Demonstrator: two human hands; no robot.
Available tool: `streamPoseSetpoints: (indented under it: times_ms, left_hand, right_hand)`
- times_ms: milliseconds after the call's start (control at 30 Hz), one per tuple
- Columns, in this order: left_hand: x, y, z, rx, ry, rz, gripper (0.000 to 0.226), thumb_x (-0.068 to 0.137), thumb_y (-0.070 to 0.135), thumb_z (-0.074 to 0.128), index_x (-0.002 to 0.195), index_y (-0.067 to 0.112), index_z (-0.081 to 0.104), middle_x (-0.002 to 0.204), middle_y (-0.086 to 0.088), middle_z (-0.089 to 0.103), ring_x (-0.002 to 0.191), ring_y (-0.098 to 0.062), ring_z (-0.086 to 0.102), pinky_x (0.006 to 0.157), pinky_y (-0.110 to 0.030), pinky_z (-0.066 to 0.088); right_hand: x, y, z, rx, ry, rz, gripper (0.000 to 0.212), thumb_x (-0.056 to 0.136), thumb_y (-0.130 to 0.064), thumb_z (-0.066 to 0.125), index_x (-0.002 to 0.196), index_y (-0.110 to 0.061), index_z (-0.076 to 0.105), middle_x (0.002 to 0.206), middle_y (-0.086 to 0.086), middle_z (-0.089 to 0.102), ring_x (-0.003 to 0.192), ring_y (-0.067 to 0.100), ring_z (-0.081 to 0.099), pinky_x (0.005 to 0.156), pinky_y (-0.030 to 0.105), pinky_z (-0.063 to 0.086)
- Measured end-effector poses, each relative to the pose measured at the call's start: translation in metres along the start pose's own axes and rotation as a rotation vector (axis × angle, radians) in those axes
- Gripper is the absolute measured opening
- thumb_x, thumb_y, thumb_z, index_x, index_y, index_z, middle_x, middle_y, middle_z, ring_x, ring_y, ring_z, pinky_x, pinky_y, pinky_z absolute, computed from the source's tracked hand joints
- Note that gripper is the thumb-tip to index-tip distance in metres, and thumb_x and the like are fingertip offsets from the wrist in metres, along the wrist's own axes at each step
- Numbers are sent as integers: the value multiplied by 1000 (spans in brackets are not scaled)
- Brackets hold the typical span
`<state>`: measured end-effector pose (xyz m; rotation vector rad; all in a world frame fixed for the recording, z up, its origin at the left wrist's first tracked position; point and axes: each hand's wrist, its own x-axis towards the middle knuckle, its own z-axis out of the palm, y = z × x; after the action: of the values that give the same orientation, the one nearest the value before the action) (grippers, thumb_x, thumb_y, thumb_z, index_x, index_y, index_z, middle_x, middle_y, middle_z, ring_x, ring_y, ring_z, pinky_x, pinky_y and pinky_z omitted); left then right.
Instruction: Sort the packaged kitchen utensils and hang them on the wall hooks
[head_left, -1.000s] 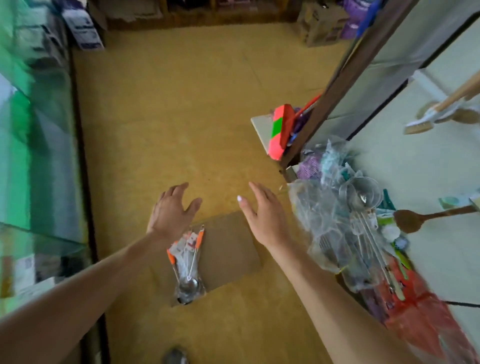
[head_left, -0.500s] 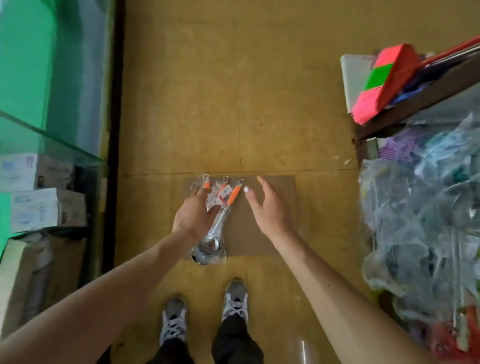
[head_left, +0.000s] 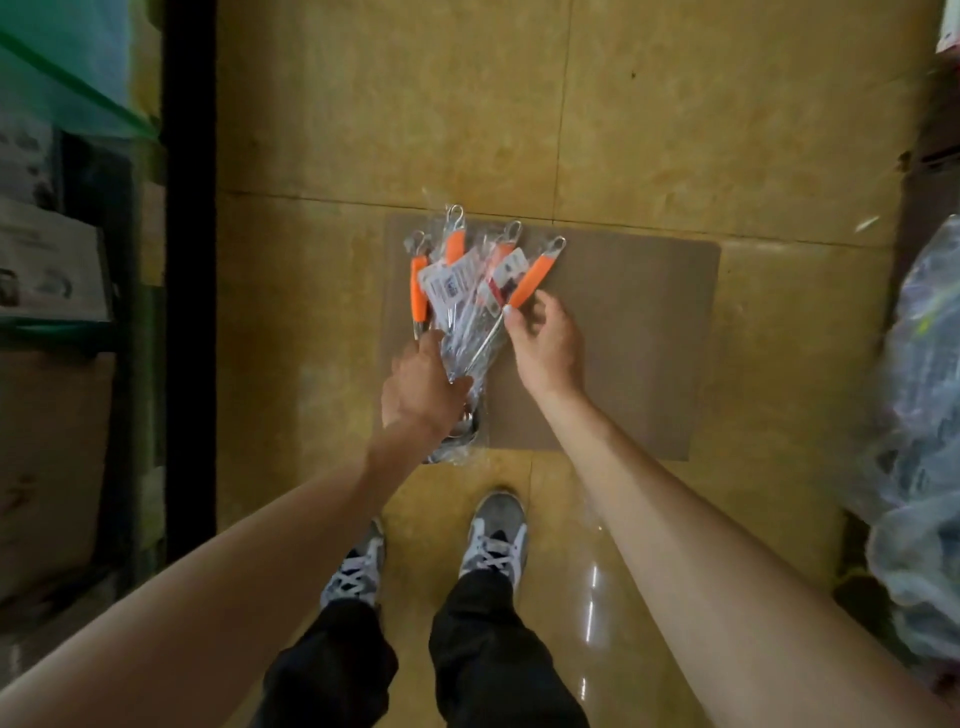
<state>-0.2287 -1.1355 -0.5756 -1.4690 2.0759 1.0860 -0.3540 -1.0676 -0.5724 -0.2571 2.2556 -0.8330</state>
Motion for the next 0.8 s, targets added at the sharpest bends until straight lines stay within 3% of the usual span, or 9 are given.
streamPoseSetpoints:
  times_ms: [267, 367, 433, 500, 567, 700, 800]
  left_hand:
    - [10, 3, 8, 141, 162, 24, 48, 83, 42, 70, 123, 27, 47, 116, 2, 65, 114, -25, 55, 98, -44, 37]
    - [8, 7, 9, 86, 169, 26, 50, 82, 40, 73, 121, 25, 45, 113, 2, 65, 112, -24, 56, 96, -42, 38]
    - [7, 8, 9, 61, 170, 34, 50, 83, 37, 73, 121, 24, 44, 113, 1, 64, 109, -23, 58, 94, -43, 41]
    - [5, 8, 8, 50, 176, 48, 47, 84, 33, 72, 121, 22, 45, 112, -1, 64, 105, -25, 60, 92, -45, 46]
    - [4, 6, 7, 41, 187, 70, 42, 85, 29, 72, 118, 20, 48, 111, -3, 63, 100, -26, 61, 87, -48, 50]
    - [-2, 6, 2, -30, 184, 139, 14, 87, 17, 64, 99, 16, 58, 98, -3, 62, 85, -25, 61, 77, -46, 53]
    - [-7, 12, -8, -181, 111, 70, 5, 88, 10, 64, 88, 12, 59, 82, 1, 63, 77, -22, 62, 68, -34, 53]
  right_hand:
    - [14, 0, 27, 227, 73, 126, 39, 88, -19, 70, 124, -7, 58, 104, 6, 70, 89, 20, 67, 77, 29, 50]
    - [19, -3, 30, 347, 97, 204, 42, 88, -20, 71, 125, -8, 54, 100, 3, 69, 83, 15, 65, 74, 24, 50]
    - [22, -5, 32, 437, 107, 294, 40, 90, -20, 69, 124, -6, 54, 99, 5, 70, 80, 14, 64, 74, 30, 55]
    - [24, -6, 31, 507, 107, 337, 32, 91, -20, 68, 118, -3, 61, 94, 11, 71, 70, 15, 61, 65, 35, 52]
    - [22, -7, 28, 524, 94, 339, 26, 94, -19, 65, 112, 0, 66, 86, 9, 67, 63, 13, 57, 58, 29, 46]
    - [13, -15, 15, 585, 26, 336, 14, 94, -22, 66, 100, -9, 68, 72, -2, 63, 60, 8, 55, 58, 24, 48]
    - [5, -19, 5, 624, -40, 332, 12, 93, -26, 68, 94, -15, 69, 73, -4, 63, 67, 10, 56, 69, 29, 51]
